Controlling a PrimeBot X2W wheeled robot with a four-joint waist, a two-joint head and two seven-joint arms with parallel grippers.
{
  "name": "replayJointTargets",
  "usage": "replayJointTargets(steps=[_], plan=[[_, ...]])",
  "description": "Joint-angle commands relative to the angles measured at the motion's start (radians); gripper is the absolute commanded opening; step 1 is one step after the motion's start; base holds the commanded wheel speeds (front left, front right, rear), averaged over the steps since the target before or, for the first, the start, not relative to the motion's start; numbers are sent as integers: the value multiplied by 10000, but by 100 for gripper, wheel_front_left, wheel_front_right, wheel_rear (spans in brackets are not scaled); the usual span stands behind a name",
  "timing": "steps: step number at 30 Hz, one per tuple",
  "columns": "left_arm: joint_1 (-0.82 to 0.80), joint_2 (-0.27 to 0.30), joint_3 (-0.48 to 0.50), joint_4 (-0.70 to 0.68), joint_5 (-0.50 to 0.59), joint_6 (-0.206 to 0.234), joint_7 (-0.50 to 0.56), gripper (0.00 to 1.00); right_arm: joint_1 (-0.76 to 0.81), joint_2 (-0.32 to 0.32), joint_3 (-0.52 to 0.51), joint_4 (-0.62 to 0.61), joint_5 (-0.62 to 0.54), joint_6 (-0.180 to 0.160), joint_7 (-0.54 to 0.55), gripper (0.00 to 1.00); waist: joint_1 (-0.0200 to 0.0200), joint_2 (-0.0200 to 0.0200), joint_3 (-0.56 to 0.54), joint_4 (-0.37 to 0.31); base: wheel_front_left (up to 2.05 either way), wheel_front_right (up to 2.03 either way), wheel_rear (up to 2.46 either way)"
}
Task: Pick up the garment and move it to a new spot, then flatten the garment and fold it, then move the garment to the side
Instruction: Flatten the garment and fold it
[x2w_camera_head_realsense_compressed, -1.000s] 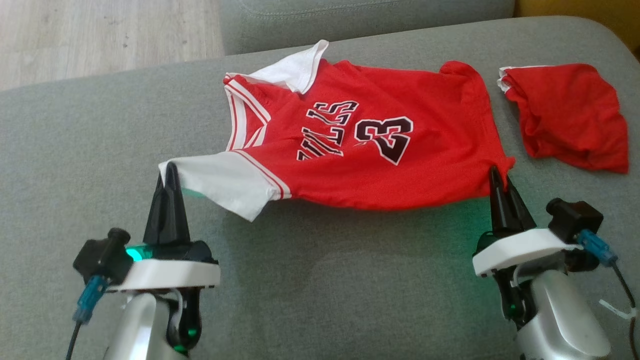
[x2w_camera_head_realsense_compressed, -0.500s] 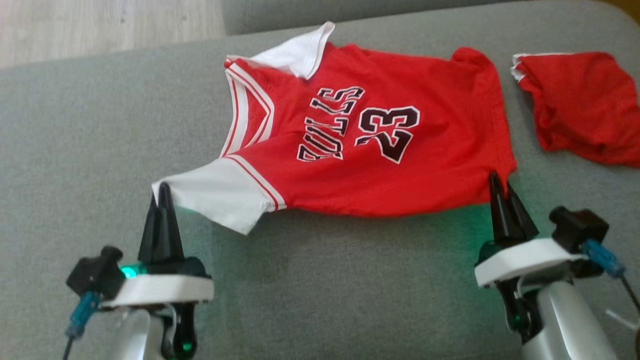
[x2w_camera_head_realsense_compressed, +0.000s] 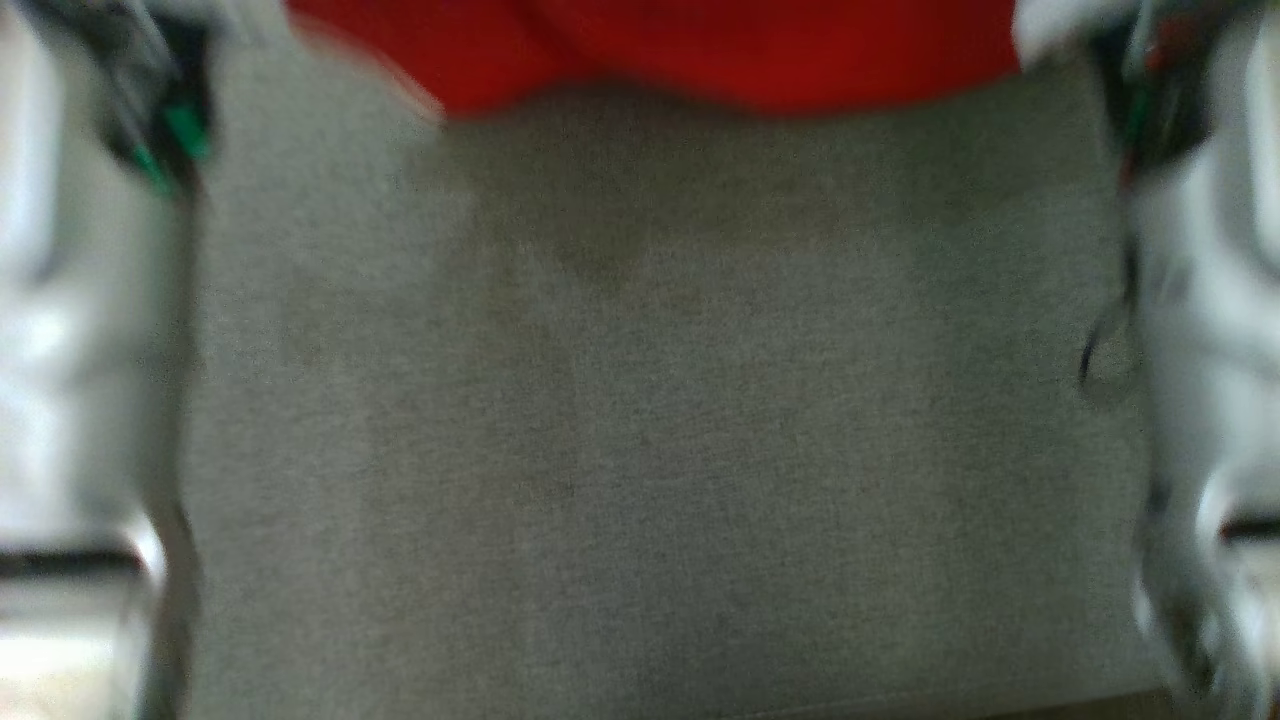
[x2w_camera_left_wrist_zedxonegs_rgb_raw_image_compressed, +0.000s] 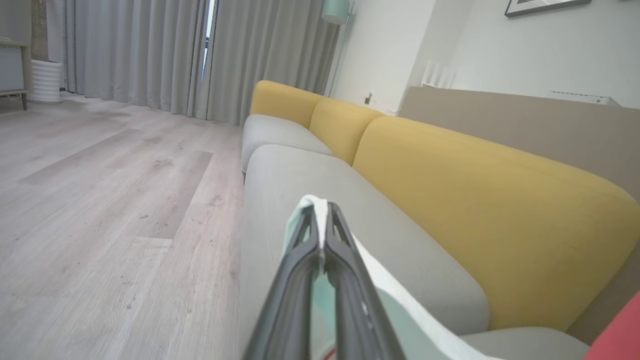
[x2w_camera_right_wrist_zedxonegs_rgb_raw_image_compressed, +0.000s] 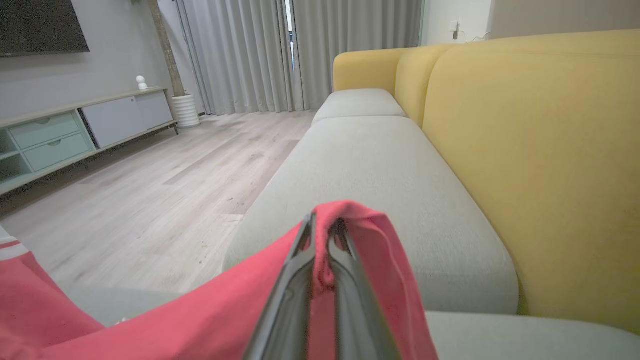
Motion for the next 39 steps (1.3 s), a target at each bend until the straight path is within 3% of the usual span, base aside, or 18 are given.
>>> replayJointTargets(steps=[1,5,9,12,17,27,31,34,39], plan=[[-1181,541,377,286,-107,-28,218,0,-1218,99,166,386,145,-7,63,0,-4,0,755,-220,0,0,0],[-4028,739,812,1806,-143,246,-260,0,-4106,65,164,2462,-353,-7,-831,0,-4,0,1148,-345,0,0,0],[-6103,721,1114,2801,28,491,-2009,0,-6086,211,-473,4104,-939,-7,-2646,0,-4,0,1210,-295,0,0,0],[-7034,724,1346,3392,15,475,-3106,0,-6859,287,-892,4900,-1337,-7,-3918,0,-4,0,1132,-218,0,0,0],[-7346,482,1237,3913,-46,81,-3487,0,-7027,346,-1190,5654,-1701,-7,-4342,0,-4,0,1219,58,0,0,0],[-5093,213,-170,3715,-515,-62,-3526,0,-5286,53,-664,6773,-1674,-7,-4359,0,-4,0,1151,672,0,0,0],[-3156,510,-1107,3236,-1020,-64,-3527,0,-4194,-74,30,7727,-1208,-7,-4338,0,-4,0,515,804,0,0,0],[-1647,607,-1475,2925,-2278,-65,-3392,0,-3326,-108,876,8124,-891,-7,-4114,0,-4,0,-100,861,0,0,0],[708,1601,-2605,1765,-3238,-66,-3133,0,-1774,-347,2288,8221,164,-7,-3576,0,-4,0,-1086,976,0,0,0]])
